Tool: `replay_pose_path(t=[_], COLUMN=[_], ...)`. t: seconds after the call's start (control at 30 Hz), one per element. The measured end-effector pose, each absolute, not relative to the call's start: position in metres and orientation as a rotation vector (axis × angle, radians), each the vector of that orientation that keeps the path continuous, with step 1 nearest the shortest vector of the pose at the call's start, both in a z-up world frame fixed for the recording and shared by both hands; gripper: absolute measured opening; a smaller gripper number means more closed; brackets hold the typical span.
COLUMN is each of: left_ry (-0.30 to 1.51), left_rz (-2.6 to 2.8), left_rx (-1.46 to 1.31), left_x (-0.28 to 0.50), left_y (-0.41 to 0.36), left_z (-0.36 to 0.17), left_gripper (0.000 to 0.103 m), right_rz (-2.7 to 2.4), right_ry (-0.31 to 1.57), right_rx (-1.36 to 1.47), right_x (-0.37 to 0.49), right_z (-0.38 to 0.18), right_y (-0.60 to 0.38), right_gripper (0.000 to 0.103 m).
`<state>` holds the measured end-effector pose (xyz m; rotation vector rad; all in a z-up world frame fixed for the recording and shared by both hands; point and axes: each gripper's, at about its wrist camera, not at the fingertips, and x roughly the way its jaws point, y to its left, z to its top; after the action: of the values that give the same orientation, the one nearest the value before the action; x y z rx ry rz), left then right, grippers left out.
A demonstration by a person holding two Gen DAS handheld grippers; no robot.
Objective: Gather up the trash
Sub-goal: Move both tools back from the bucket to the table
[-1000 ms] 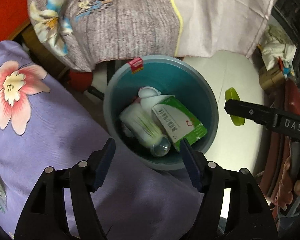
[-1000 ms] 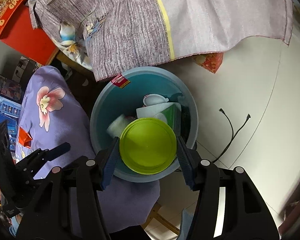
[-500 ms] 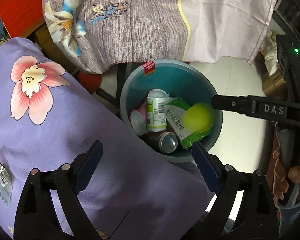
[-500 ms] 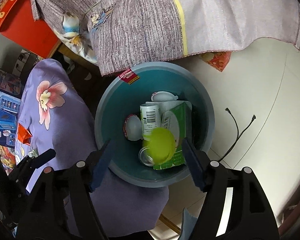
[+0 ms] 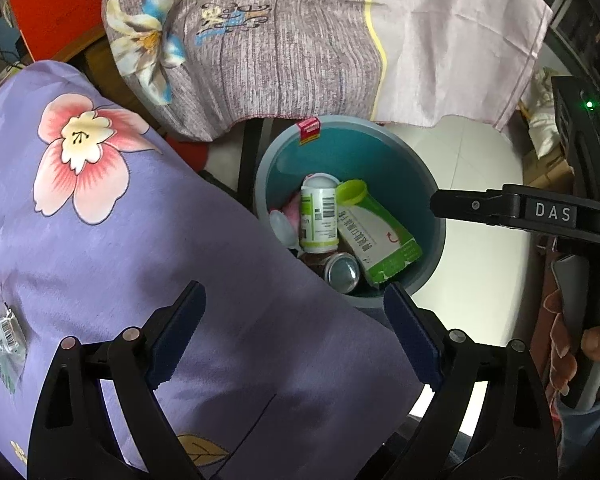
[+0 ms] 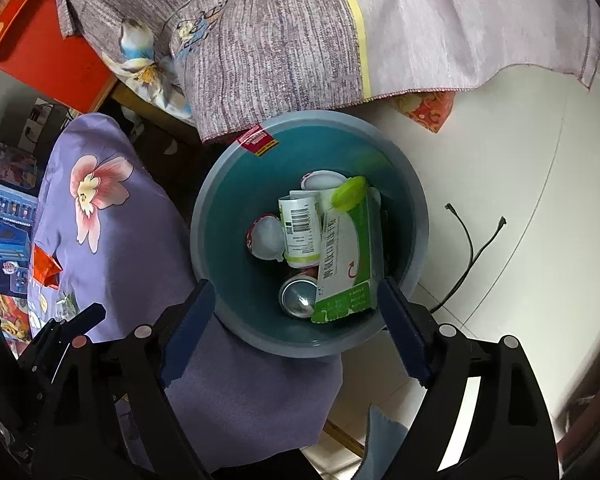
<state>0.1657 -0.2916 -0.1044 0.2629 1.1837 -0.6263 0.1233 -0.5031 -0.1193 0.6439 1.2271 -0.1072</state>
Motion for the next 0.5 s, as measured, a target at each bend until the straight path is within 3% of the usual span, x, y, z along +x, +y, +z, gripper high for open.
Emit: replay_pose_path(t=[0.13,0.5], left_ry=[1.173,1.132], left_rz=[-0.622,-0.594], left_rx=[0.248,0.187], left_x=[0.163,0.159], left_y=[-0.28,-0.225], left_z=[-0.099,-0.081], left_gripper=[0.091,0.092], right_rz=[-0.111,-0.083], right_ry=[1.223,1.208], right_rx=[0.628,0.56], right_x=[0.124,0.132], right_z=[-0.111,-0.081], right_y=[-0.494,-0.442], right_gripper=[0.085,0.085])
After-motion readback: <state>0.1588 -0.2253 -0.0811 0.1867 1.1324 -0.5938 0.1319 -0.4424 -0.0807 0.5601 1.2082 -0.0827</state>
